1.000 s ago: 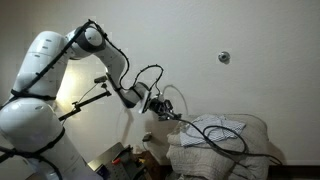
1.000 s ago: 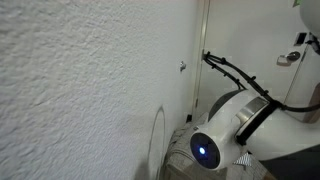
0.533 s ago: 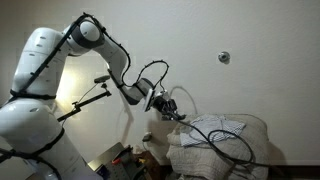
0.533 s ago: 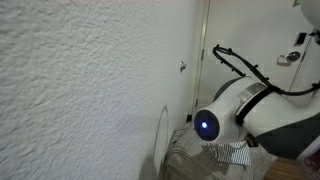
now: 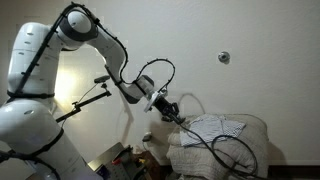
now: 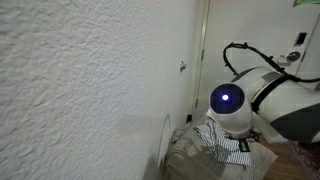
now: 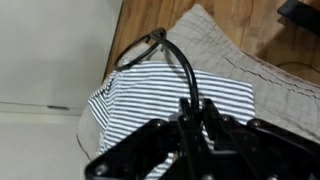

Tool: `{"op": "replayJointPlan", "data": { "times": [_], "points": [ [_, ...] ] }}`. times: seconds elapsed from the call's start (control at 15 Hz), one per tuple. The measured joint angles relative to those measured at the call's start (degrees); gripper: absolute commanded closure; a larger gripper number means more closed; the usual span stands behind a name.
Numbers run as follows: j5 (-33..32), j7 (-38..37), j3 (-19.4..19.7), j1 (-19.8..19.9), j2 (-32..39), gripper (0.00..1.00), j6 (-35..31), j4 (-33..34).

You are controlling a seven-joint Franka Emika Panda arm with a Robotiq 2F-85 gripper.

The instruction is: Pull on the cord on the folded blanket

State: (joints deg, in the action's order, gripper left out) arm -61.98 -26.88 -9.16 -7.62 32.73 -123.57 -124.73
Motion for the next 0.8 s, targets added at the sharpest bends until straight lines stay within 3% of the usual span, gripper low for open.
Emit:
{"op": "replayJointPlan", "data": {
  "times": [0.53, 0.8],
  "points": [
    [1.68, 14.12, -0.13, 0.63, -2.70, 0.92, -24.59, -1.75],
    [10.09, 27.54, -2.74, 0.53, -4.03, 0.92, -27.81, -1.78]
  ]
}}
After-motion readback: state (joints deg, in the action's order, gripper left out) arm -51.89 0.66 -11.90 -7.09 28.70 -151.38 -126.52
